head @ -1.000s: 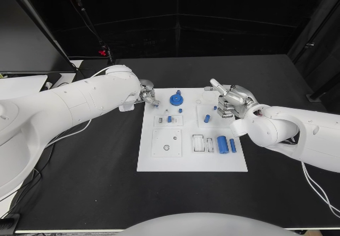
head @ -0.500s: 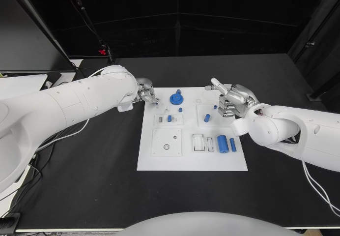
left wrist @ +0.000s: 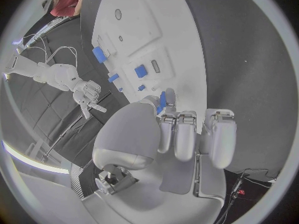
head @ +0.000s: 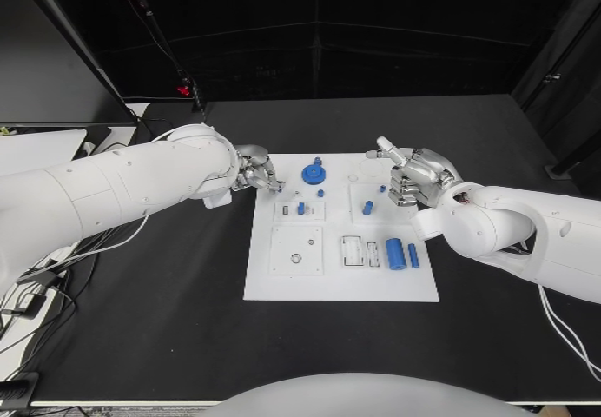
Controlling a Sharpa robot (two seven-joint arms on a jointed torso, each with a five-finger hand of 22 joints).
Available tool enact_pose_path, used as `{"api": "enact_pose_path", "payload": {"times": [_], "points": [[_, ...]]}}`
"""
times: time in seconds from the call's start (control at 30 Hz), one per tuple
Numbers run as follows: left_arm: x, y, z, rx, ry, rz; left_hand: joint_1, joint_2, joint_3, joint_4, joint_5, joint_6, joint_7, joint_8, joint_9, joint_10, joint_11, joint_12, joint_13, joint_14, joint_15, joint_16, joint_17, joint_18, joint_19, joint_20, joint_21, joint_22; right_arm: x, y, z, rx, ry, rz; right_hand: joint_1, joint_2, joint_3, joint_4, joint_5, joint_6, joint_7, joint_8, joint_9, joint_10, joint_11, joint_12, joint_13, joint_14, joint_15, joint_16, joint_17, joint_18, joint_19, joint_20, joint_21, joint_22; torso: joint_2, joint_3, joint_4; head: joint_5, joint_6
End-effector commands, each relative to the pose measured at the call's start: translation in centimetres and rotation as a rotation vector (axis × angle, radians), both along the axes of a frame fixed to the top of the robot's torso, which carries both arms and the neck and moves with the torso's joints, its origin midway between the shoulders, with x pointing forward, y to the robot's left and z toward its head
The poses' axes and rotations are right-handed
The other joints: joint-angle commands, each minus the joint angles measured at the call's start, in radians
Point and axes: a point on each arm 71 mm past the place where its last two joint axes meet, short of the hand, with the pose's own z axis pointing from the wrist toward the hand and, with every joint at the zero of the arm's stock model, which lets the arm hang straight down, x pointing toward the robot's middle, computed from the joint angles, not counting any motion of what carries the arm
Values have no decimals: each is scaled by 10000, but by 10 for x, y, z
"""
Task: Assemble the parts on the task board
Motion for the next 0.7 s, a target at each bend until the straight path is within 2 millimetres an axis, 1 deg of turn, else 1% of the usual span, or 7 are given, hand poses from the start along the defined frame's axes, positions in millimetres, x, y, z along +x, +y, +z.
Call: {"api": "enact_pose_path", "payload": {"times": [0.03, 0.1, 0.23, 0.27, 0.47, 0.6, 0.7], "points": [[-7, 3, 0, -137, 186, 352, 347, 220, 376, -342, 46, 153, -108, -20, 8, 1041, -45, 34, 2602, 1051, -72, 9, 2635, -65, 1062, -42, 31, 2635, 0, 0, 2, 33, -95, 9, 19, 79, -15, 16, 52, -60, 286, 53, 13, 1023, 32, 24, 2625, 1057, 11, 25, 2635, -71, 1059, 57, 33, 2635, 1, -2, 2, 10, -24], [-11, 6, -1, -122, 238, 406, 341, 204, 394, -339, 57, 163, -107, -13, 15, 1041, -43, 34, 2602, 1051, -73, 9, 2635, -65, 1062, -43, 31, 2635, 0, -1, 2, 33, -101, 3, 19, 79, -15, 16, 52, -60, 286, 53, 13, 1023, 32, 24, 2625, 1057, 11, 25, 2635, -71, 1059, 57, 33, 2635, 4, -5, -14, 31, -30], [-18, 8, -2, -69, 323, 492, 338, 191, 406, -339, 66, 169, -107, -9, 19, 1041, -43, 34, 2602, 1051, -73, 9, 2635, -65, 1062, -43, 31, 2635, 0, -1, 2, 30, -107, -8, 19, 79, -15, 16, 52, -60, 286, 53, 13, 1023, 32, 24, 2625, 1057, 11, 25, 2635, -71, 1059, 57, 33, 2635, 1, -5, 5, 28, -41], [-19, 8, -2, -55, 345, 497, 337, 185, 414, -340, 72, 172, -108, -7, 22, 1041, -44, 34, 2602, 1051, -73, 9, 2635, -65, 1062, -43, 31, 2635, 0, -1, 2, 30, -109, -9, 19, 79, -15, 16, 52, -60, 286, 53, 13, 1023, 32, 24, 2625, 1057, 11, 25, 2635, -71, 1059, 57, 33, 2635, 1, -6, 1, 38, -44], [-25, 4, -3, 47, 454, 512, 332, 164, 444, -341, 97, 179, -109, -1, 30, 1041, -44, 34, 2602, 1051, -74, 9, 2635, -65, 1062, -44, 31, 2635, 0, 0, 2, 41, -115, 12, 27, 86, -12, 17, 61, -70, 286, 65, 13, 1023, 32, 24, 2625, 1057, 11, 25, 2635, -71, 1059, 58, 33, 2635, 5, -11, -36, 109, -57], [-27, 1, -4, 132, 485, 552, 327, 147, 477, -340, 124, 181, -109, 0, 37, 1041, -45, 34, 2602, 1051, -74, 9, 2635, -65, 1062, -45, 31, 2635, 0, -1, 1, 41, -115, 10, 27, 86, -12, 17, 61, -70, 286, 65, 13, 1023, 32, 24, 2625, 1057, 11, 25, 2635, -71, 1059, 58, 33, 2635, 6, -10, -31, 108, -55], [-29, -1, -5, 210, 509, 610, 326, 144, 486, -341, 129, 179, -108, 0, 38, 1041, -45, 34, 2602, 1051, -74, 9, 2635, -65, 1062, -45, 31, 2635, 0, -1, 1, 42, -114, 12, 27, 86, -12, 17, 61, -70, 286, 65, 13, 1023, 32, 24, 2625, 1057, 11, 25, 2635, -71, 1059, 58, 33, 2635, 7, -7, -38, 115, -82]]}}
